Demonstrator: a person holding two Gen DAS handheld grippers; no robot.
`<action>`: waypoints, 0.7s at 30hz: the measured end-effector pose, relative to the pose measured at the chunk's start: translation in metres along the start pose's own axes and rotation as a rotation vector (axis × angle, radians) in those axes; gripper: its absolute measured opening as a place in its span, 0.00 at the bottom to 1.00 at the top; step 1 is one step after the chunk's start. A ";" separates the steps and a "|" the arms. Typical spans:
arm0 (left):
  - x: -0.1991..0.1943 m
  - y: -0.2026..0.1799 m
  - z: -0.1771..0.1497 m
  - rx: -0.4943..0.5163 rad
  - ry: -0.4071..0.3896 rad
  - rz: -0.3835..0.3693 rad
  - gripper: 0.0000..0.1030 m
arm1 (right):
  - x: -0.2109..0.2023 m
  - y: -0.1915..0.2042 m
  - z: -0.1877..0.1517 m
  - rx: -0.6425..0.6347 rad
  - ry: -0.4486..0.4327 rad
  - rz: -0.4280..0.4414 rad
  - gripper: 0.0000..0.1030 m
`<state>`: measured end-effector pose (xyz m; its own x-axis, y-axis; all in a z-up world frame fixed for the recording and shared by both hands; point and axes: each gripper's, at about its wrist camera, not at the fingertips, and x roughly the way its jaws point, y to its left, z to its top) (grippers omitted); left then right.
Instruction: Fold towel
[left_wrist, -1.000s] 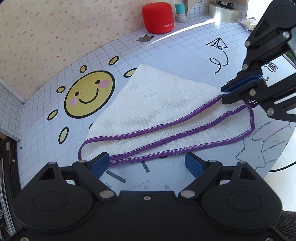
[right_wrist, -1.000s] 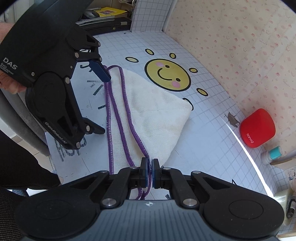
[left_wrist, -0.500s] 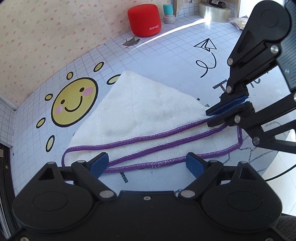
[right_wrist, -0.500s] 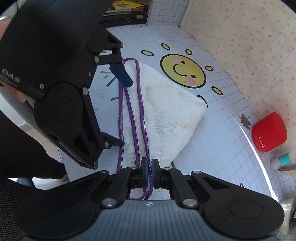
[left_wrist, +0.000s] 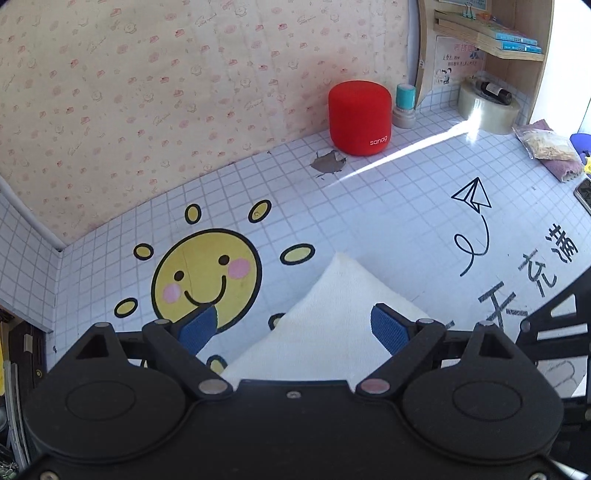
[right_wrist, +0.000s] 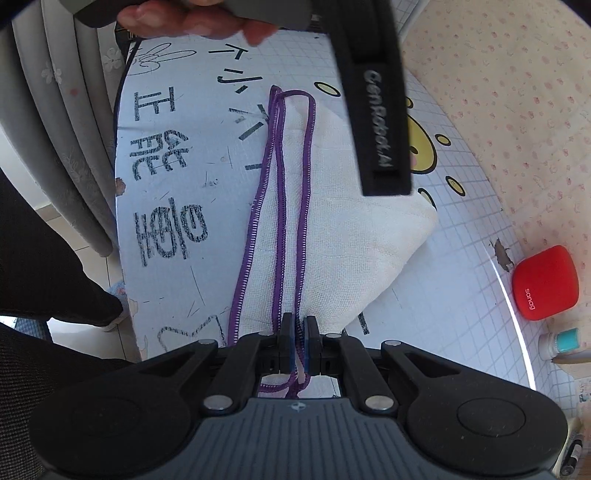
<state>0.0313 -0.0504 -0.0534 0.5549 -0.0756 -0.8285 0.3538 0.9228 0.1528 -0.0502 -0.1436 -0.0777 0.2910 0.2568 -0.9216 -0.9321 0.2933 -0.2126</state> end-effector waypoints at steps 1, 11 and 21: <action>0.002 -0.005 0.003 0.017 -0.008 -0.005 0.88 | 0.000 -0.001 -0.001 0.002 -0.002 0.001 0.04; 0.013 -0.029 0.005 0.067 0.019 -0.212 0.88 | -0.001 -0.008 -0.006 0.031 -0.021 0.015 0.04; 0.055 -0.035 -0.006 0.054 0.145 -0.163 0.93 | -0.003 -0.011 -0.008 0.021 -0.016 0.016 0.05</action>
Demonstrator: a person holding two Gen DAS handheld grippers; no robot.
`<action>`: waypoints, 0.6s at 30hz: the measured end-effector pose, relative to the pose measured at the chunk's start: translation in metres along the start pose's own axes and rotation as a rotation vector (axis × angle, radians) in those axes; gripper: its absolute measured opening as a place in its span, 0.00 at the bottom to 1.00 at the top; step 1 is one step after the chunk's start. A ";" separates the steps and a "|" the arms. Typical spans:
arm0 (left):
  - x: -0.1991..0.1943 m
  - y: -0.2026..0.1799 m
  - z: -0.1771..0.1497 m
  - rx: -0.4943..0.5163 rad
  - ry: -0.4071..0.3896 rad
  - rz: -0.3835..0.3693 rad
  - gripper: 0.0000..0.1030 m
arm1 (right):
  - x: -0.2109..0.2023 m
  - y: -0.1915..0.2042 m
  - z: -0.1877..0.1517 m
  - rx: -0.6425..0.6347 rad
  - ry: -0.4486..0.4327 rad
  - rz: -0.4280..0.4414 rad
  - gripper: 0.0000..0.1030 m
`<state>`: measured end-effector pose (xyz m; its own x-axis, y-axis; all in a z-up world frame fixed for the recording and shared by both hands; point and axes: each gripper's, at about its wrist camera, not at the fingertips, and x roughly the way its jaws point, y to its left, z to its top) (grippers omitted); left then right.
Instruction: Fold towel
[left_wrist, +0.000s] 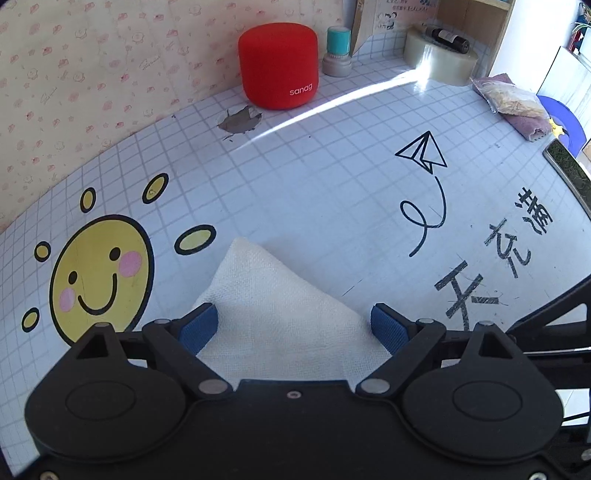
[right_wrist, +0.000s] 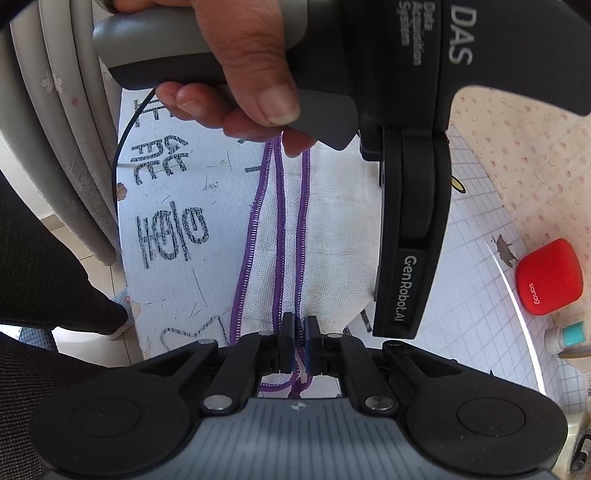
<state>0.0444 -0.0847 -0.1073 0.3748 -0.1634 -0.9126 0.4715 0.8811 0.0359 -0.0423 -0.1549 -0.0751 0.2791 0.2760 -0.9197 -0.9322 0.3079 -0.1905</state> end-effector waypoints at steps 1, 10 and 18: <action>0.001 0.000 -0.001 -0.008 -0.003 0.004 0.95 | 0.000 0.000 0.000 -0.008 0.003 -0.001 0.05; -0.001 0.003 0.000 -0.036 -0.027 0.026 0.98 | -0.008 0.008 0.003 -0.024 0.023 0.023 0.07; -0.022 0.005 -0.010 0.015 -0.061 0.070 0.97 | -0.015 0.002 -0.004 0.078 0.040 0.065 0.20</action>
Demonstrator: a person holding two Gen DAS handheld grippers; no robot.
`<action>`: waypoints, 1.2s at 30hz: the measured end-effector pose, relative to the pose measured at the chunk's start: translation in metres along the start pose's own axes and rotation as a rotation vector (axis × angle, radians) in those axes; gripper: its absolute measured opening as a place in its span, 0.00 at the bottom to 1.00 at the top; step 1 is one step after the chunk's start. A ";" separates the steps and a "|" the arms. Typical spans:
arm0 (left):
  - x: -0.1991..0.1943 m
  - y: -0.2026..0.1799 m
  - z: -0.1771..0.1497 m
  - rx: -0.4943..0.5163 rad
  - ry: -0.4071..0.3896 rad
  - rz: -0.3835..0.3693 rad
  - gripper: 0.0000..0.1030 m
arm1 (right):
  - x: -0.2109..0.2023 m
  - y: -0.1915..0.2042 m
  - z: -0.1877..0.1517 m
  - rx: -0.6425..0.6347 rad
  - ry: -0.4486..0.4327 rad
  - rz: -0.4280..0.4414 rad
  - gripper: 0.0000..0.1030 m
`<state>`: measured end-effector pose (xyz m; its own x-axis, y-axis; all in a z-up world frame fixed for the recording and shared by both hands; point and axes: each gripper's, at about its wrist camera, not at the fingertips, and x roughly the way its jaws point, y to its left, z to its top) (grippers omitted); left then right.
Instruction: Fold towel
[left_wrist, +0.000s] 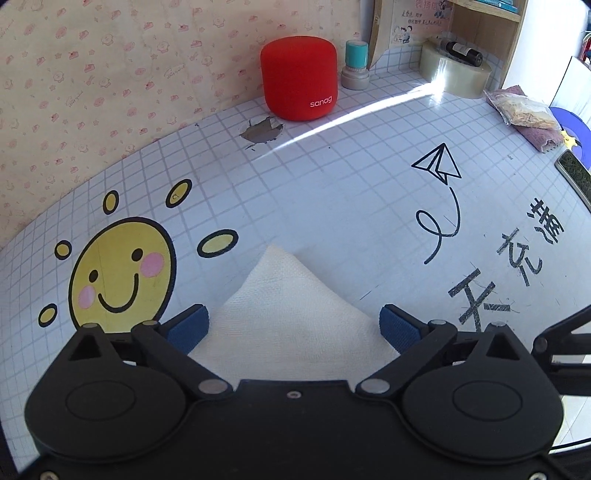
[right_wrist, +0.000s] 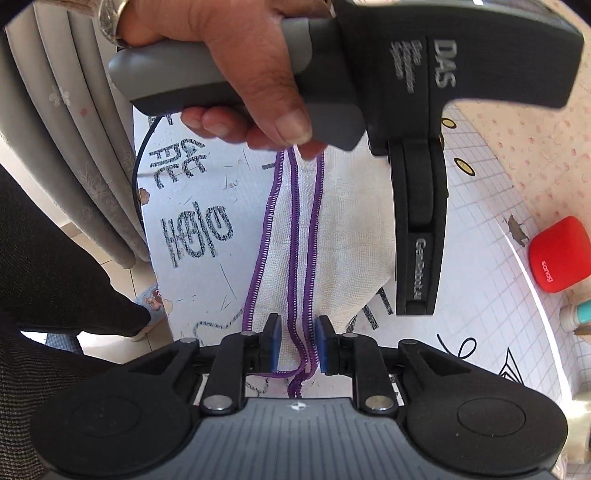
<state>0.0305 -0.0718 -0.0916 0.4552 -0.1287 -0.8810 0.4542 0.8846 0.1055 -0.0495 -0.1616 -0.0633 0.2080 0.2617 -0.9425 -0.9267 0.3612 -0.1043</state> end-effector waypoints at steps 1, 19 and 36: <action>-0.001 -0.001 -0.004 0.023 0.002 0.013 0.97 | -0.001 0.001 -0.001 -0.005 -0.006 -0.004 0.21; -0.003 0.017 -0.034 -0.035 -0.039 0.022 1.00 | 0.012 -0.027 -0.006 0.034 -0.009 -0.087 0.29; -0.025 0.008 -0.045 0.015 0.001 -0.025 0.98 | -0.008 -0.073 0.024 0.082 -0.060 -0.117 0.30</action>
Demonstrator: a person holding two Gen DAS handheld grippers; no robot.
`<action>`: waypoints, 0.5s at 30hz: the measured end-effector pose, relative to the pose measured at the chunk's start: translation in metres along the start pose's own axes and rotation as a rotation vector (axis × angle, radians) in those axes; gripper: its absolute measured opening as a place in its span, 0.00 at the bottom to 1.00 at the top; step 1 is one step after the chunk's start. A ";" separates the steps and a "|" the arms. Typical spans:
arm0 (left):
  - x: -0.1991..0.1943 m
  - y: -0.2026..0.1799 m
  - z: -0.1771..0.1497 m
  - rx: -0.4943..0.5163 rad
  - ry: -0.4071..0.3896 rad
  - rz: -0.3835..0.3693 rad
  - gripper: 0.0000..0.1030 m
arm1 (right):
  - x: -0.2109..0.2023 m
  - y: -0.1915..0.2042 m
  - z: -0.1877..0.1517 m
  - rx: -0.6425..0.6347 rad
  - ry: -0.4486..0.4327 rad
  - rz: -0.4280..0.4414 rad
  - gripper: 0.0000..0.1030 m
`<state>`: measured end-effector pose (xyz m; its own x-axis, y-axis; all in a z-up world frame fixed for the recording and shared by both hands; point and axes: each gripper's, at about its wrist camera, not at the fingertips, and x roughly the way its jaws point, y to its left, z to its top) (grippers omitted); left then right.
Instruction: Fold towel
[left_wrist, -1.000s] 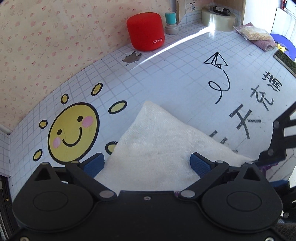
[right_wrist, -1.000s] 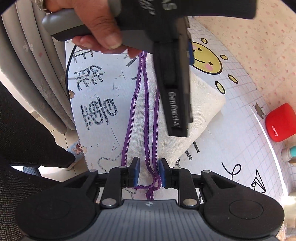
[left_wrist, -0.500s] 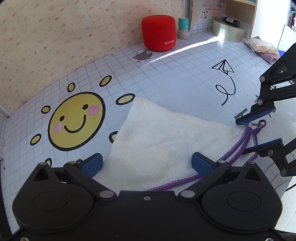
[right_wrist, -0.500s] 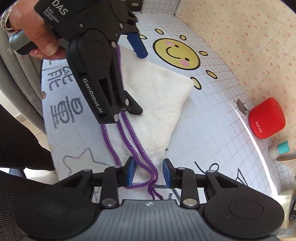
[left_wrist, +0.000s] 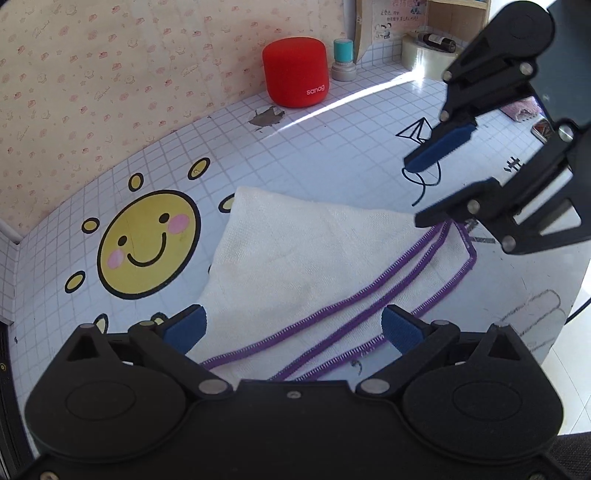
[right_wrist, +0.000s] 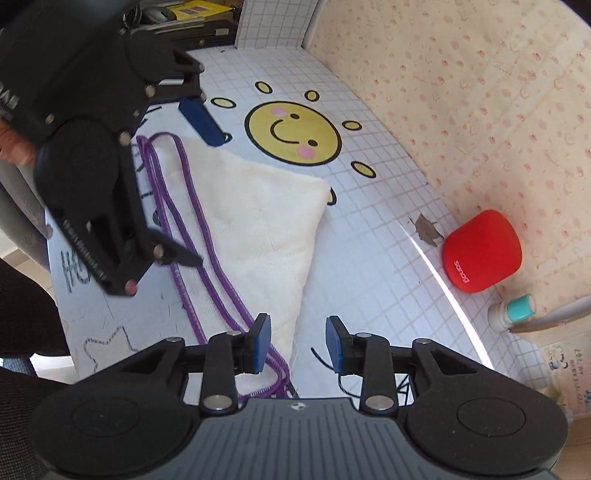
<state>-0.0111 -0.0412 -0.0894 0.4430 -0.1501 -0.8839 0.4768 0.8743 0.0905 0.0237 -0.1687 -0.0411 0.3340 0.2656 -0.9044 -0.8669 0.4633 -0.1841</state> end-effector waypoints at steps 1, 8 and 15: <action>0.001 0.001 -0.003 -0.004 0.007 -0.005 0.98 | 0.002 0.000 0.003 -0.005 -0.006 0.007 0.30; -0.001 0.007 -0.013 -0.001 0.027 0.003 0.99 | 0.029 0.004 0.037 -0.030 -0.047 0.089 0.30; 0.005 0.003 -0.024 -0.001 0.059 -0.021 0.99 | 0.052 -0.002 0.065 0.008 -0.098 0.092 0.31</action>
<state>-0.0254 -0.0289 -0.1047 0.3873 -0.1406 -0.9112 0.4849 0.8716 0.0716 0.0665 -0.1008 -0.0625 0.2885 0.3885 -0.8751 -0.8926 0.4399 -0.0989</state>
